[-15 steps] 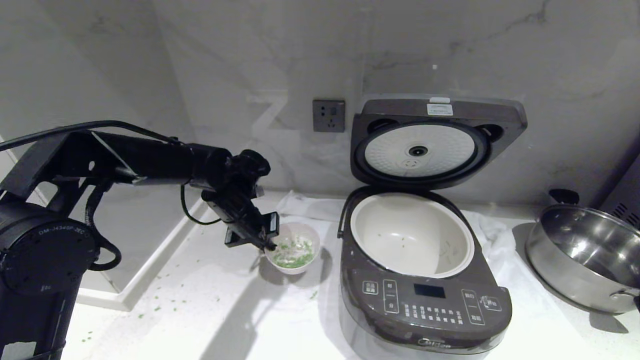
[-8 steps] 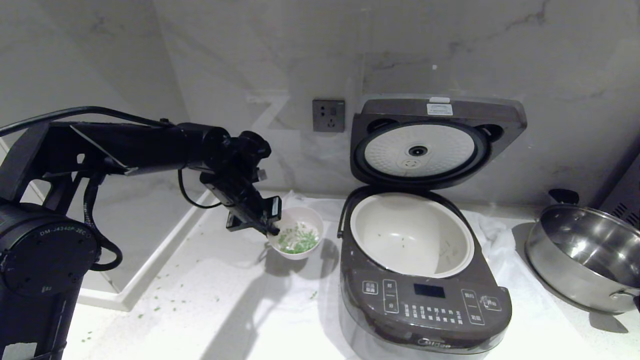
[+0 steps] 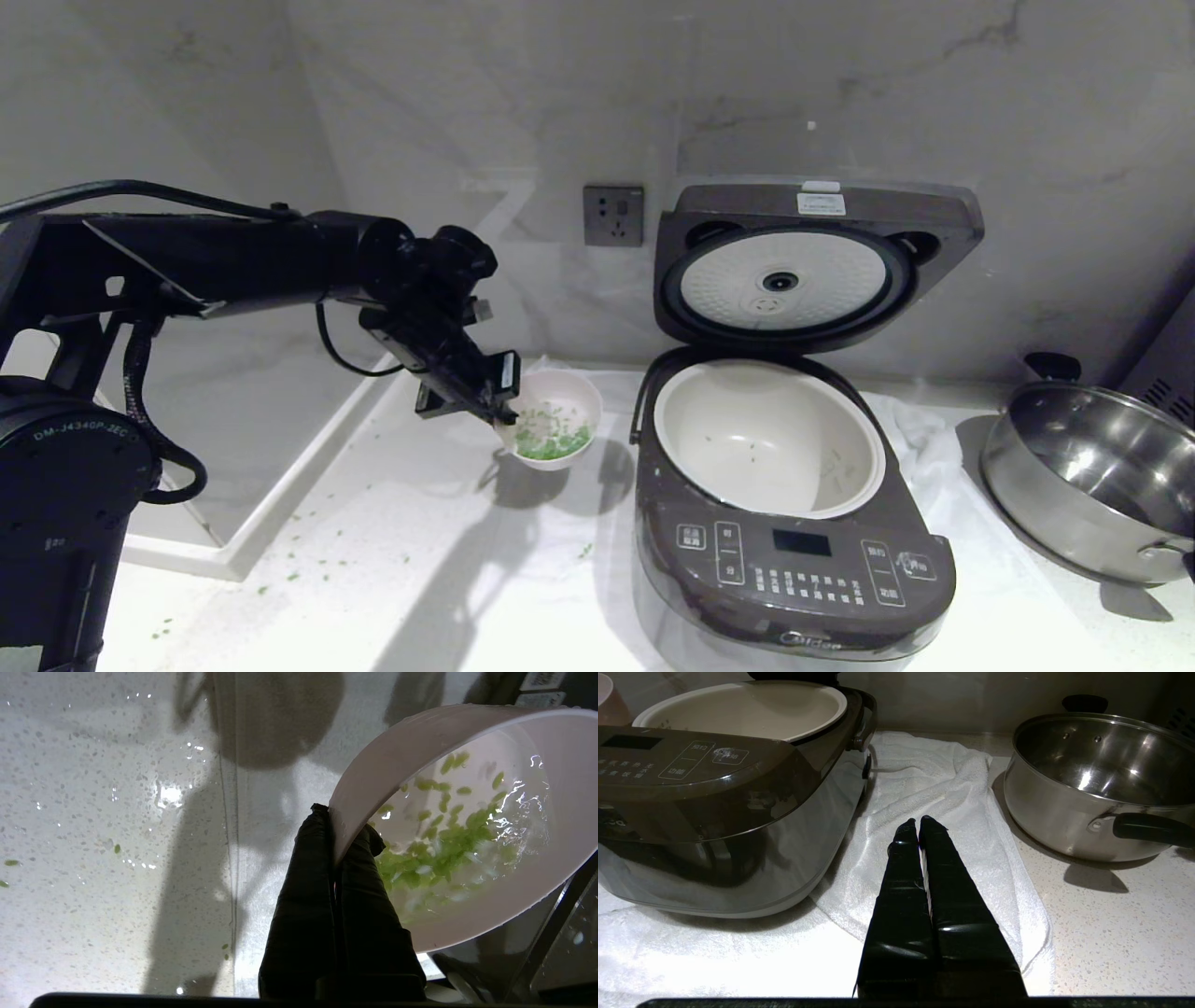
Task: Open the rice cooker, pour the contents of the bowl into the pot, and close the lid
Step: Fill a bowl with water from the tap
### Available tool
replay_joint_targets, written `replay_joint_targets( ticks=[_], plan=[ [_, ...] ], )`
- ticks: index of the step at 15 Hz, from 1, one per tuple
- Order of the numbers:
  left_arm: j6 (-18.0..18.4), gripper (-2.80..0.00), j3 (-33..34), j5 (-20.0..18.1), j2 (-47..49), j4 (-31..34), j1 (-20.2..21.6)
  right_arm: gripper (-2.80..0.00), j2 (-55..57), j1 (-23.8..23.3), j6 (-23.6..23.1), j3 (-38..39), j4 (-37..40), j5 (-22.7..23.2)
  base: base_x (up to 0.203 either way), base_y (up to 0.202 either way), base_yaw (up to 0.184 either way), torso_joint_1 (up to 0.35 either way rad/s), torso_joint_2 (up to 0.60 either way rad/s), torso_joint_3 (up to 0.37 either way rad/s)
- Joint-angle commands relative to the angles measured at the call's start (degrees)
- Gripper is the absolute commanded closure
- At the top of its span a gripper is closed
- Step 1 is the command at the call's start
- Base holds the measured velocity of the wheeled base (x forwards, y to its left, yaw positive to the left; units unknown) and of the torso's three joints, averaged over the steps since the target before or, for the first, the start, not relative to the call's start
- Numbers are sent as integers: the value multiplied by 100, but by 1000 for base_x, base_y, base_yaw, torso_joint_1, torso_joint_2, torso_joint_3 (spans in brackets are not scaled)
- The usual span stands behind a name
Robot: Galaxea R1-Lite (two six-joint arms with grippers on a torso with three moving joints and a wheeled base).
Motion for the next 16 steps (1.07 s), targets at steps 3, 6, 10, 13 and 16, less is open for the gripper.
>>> replay_joint_targets(
  ticks=[3, 6, 10, 13, 16],
  plan=[
    [22, 0, -4, 15, -96, 34, 47, 0, 5, 2, 2, 9, -4, 0, 0, 0, 0, 0, 0, 0],
    [22, 0, -35, 15, -234, 25, 29, 0, 5, 2, 2, 9, -4, 0, 0, 0, 0, 0, 0, 0],
    [31, 0, -74, 15, -369, 12, -19, 0, 5, 2, 2, 9, -4, 0, 0, 0, 0, 0, 0, 0],
    [27, 0, -74, 15, -377, 16, -29, 0, 5, 2, 2, 9, -4, 0, 0, 0, 0, 0, 0, 0],
    [21, 0, -144, 6, -395, -41, -208, 0, 5, 2, 2, 9, -4, 0, 0, 0, 0, 0, 0, 0]
  ],
)
